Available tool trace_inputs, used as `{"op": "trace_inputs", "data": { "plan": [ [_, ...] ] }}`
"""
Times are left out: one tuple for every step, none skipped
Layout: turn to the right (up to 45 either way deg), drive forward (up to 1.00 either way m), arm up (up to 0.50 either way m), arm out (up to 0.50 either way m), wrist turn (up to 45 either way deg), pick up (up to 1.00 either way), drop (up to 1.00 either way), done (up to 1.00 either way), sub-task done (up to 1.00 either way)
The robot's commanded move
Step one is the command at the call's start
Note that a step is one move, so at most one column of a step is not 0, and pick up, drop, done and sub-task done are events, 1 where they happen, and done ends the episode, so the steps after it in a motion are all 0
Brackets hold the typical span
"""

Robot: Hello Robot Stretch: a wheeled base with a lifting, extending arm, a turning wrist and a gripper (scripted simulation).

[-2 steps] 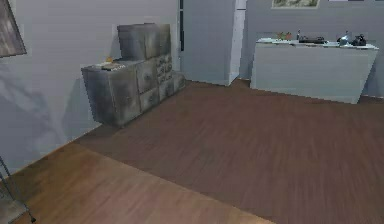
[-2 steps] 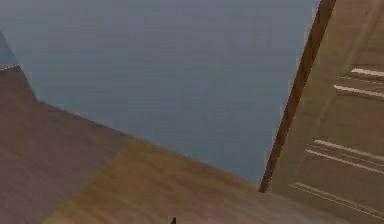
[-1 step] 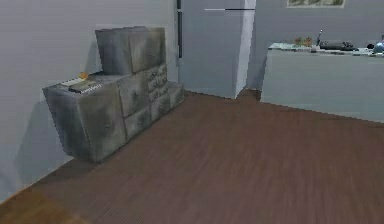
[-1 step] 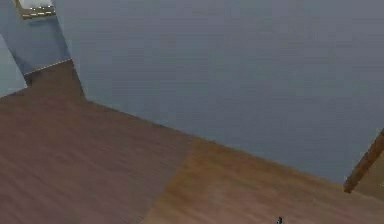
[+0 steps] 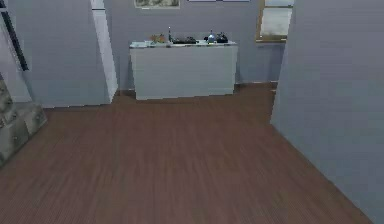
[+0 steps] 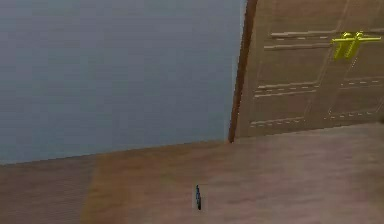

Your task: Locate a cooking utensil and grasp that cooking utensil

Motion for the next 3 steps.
{"op": "trace_inputs", "data": {
  "plan": [
    [0.0,1.0,0.0,0.0,0.0,0.0,0.0,0.0,0.0],
    [0.0,1.0,0.0,0.0,0.0,0.0,0.0,0.0,0.0],
    [3.0,0.0,0.0,0.0,0.0,0.0,0.0,0.0,0.0]
  ]
}}
